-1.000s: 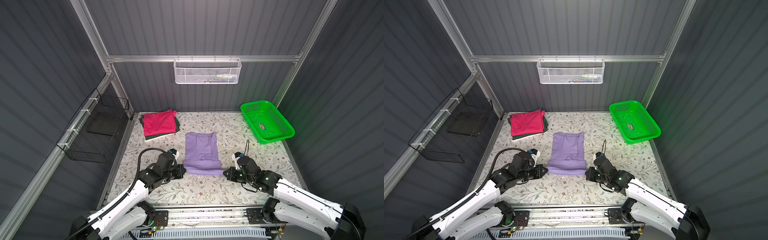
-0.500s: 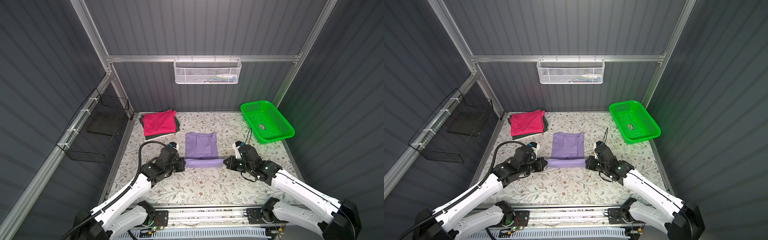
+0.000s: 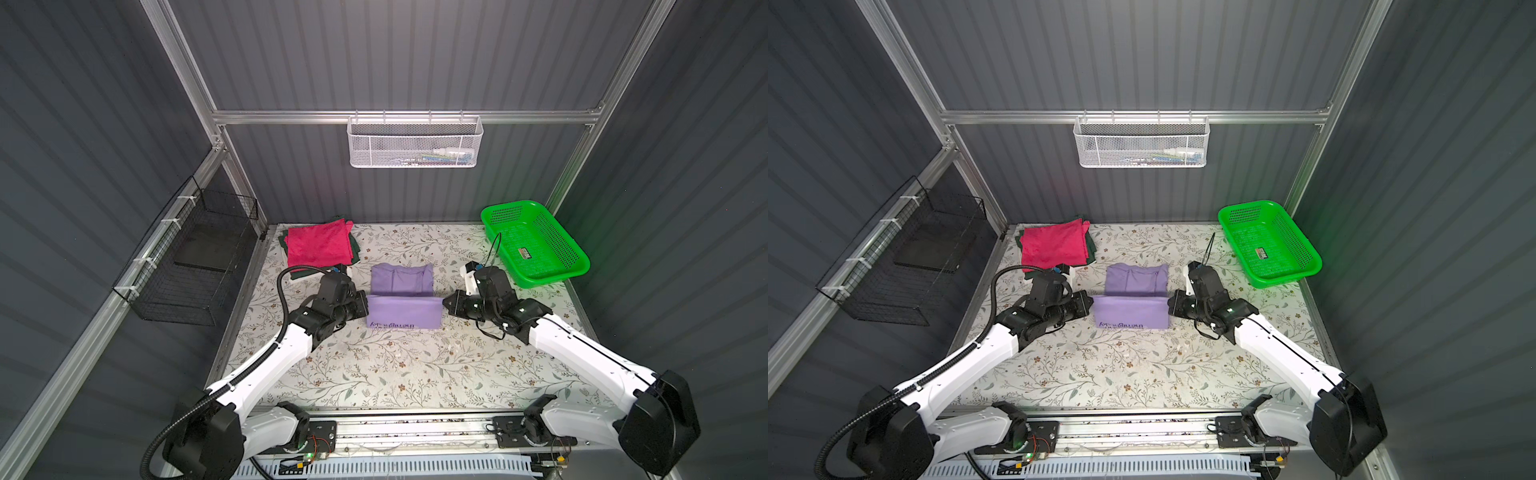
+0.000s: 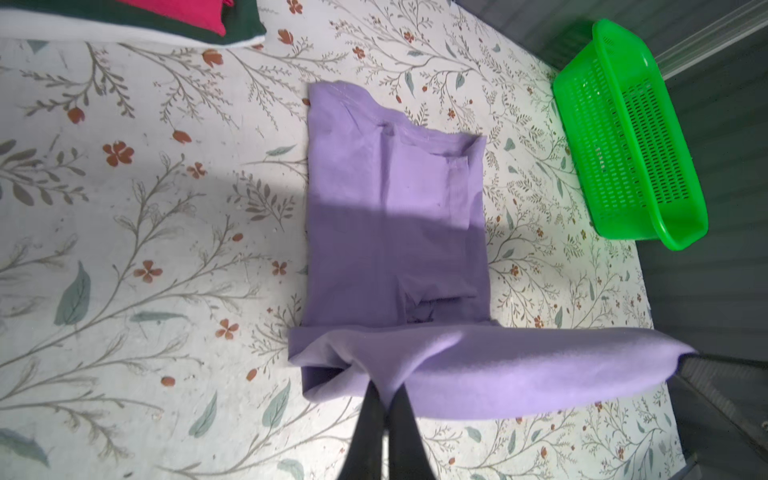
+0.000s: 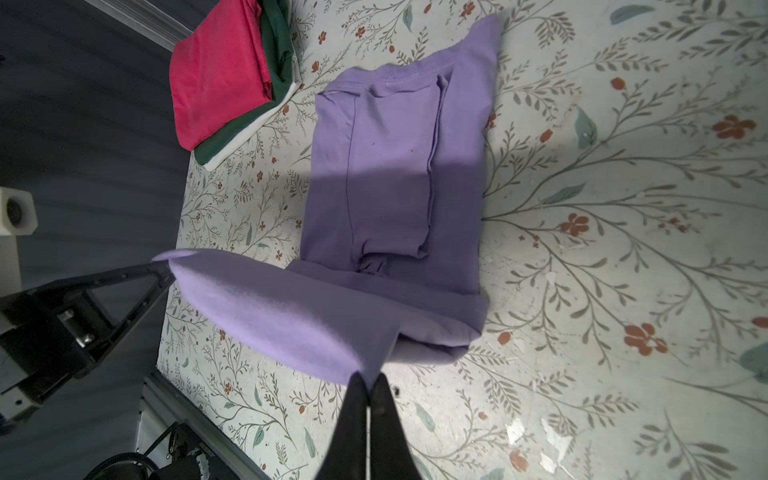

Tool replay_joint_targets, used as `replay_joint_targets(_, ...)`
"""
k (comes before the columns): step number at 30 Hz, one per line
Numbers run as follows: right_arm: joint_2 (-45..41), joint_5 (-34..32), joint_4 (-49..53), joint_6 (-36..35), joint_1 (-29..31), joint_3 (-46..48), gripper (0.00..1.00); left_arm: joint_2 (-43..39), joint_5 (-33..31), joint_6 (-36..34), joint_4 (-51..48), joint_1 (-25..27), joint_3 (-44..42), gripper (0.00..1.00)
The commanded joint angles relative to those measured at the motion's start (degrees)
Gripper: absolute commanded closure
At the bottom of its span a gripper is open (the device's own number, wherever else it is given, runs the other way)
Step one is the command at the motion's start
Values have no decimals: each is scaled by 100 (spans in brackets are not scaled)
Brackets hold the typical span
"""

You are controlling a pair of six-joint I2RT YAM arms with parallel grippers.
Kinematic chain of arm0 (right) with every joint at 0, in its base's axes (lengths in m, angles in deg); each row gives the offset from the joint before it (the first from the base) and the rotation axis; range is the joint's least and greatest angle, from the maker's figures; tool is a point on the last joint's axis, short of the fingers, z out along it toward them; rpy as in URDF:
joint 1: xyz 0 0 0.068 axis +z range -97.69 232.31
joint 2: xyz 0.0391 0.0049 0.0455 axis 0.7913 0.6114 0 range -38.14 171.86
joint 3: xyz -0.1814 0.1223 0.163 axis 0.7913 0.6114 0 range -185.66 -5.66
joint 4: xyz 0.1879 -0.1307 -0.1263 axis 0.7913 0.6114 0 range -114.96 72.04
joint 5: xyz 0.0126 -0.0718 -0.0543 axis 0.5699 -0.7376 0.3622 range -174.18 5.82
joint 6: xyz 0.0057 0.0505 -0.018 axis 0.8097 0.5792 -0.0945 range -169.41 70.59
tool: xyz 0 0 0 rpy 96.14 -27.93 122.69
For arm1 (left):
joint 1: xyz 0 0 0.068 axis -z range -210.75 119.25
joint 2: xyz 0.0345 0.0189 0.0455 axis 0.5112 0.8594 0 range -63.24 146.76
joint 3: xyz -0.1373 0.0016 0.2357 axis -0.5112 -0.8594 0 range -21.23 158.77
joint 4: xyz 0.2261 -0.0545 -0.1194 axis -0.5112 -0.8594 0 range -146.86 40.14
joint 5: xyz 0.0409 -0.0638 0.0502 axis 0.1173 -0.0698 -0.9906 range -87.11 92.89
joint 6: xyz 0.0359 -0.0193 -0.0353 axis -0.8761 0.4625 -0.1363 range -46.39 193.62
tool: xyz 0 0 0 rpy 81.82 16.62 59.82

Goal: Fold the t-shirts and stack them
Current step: 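Lift the near end and fold it away from the robot onto the rest, then release the fold and grasp the folded shirt's far edge with both grippers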

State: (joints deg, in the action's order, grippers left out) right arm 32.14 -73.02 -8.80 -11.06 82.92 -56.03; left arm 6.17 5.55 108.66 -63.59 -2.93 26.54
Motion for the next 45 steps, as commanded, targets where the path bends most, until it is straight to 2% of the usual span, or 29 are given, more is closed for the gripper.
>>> replay_joint_targets(1, 147, 8, -79, -247, -168, -233, 99, 255, 105, -292, 251, -151, 446, 100)
replay_joint_targets(6, 425, 245, -225, -345, -429, -400, 98, 774, 242, -356, 381, -204, 818, 100)
replay_joint_targets(17, 1249, 595, -228, -672, -703, -1151, 95, 1362, 219, -480, 601, -381, 1319, 100)
replay_joint_targets(23, 1900, 755, -298, -769, -895, -1496, 95, 1752, 438, -420, 964, -656, 1373, 100)
replay_joint_targets(25, 2128, 1038, -331, -788, -963, -1634, 95, 1936, 535, -420, 1087, -721, 1429, 100)
replay_joint_targets(33, 3077, 1361, -556, -794, -1288, -2037, 95, 3009, 1035, -455, 1594, -938, 2001, 100)
replay_joint_targets(41, 3988, 1605, -740, -821, -1522, -2630, 93, 3707, 925, -527, 1580, -1010, 2539, 100)
replay_joint_targets(45, 4340, 1752, -1108, -812, -1592, -2731, 89, 3983, 731, -552, 1775, -1041, 2504, 100)
